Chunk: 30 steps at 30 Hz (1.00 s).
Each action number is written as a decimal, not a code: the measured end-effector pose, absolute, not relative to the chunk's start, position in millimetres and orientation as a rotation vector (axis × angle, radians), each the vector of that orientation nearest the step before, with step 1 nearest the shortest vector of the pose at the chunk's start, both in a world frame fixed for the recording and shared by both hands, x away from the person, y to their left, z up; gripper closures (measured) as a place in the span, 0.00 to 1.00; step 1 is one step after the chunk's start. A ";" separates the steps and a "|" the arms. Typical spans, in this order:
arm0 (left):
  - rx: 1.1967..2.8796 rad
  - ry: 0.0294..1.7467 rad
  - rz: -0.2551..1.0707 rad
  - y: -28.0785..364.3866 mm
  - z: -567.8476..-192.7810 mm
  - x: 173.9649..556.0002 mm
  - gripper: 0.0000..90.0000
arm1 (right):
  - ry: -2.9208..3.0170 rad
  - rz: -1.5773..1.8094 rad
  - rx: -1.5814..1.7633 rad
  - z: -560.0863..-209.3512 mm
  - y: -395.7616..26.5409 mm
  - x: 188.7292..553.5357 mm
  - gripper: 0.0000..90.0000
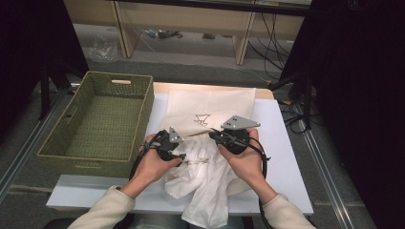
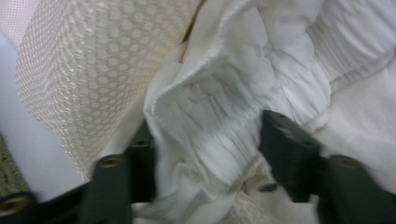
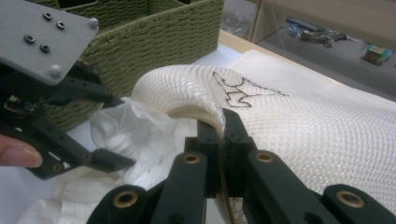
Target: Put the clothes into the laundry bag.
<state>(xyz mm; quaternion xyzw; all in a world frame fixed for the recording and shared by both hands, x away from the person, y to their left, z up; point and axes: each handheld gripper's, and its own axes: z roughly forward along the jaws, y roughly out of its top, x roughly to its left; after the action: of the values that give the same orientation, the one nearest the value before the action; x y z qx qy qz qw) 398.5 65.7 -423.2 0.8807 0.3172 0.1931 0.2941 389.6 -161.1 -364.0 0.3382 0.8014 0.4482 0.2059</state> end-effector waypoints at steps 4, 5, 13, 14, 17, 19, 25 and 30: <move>2.307 0.854 0.486 61.2 -418.6 395.0 0.86 | 2.227 1.251 0.933 -362.8 -160.5 388.6 0.99; 2.277 0.854 0.454 58.6 -417.4 393.3 0.93 | 2.223 1.248 0.937 -363.2 -159.9 388.1 0.99; 2.244 0.843 0.491 47.1 -415.6 396.6 0.93 | 2.233 1.244 0.919 -363.9 -157.7 387.3 0.99; 2.241 0.846 0.555 47.8 -416.4 396.4 0.84 | 2.233 1.246 0.922 -364.1 -158.1 387.6 0.99; 2.307 0.845 0.612 49.6 -417.5 396.6 0.49 | 2.242 1.249 0.926 -364.1 -158.2 388.0 0.99; 2.308 0.845 0.581 49.7 -421.0 396.9 0.42 | 2.236 1.252 0.917 -364.6 -157.2 388.1 0.99; 2.341 0.817 0.534 45.2 -429.8 397.3 0.41 | 2.247 1.242 0.924 -365.2 -155.2 387.0 0.99; 2.314 0.796 0.476 42.6 -422.2 393.1 0.38 | 2.242 1.247 0.919 -364.0 -158.1 388.0 0.99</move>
<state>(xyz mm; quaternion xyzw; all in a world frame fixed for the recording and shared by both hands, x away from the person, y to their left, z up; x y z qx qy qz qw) 393.1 42.6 -422.2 0.8798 0.3027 0.1810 0.3188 388.0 -158.1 -364.0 0.3301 0.8049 0.4476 0.2068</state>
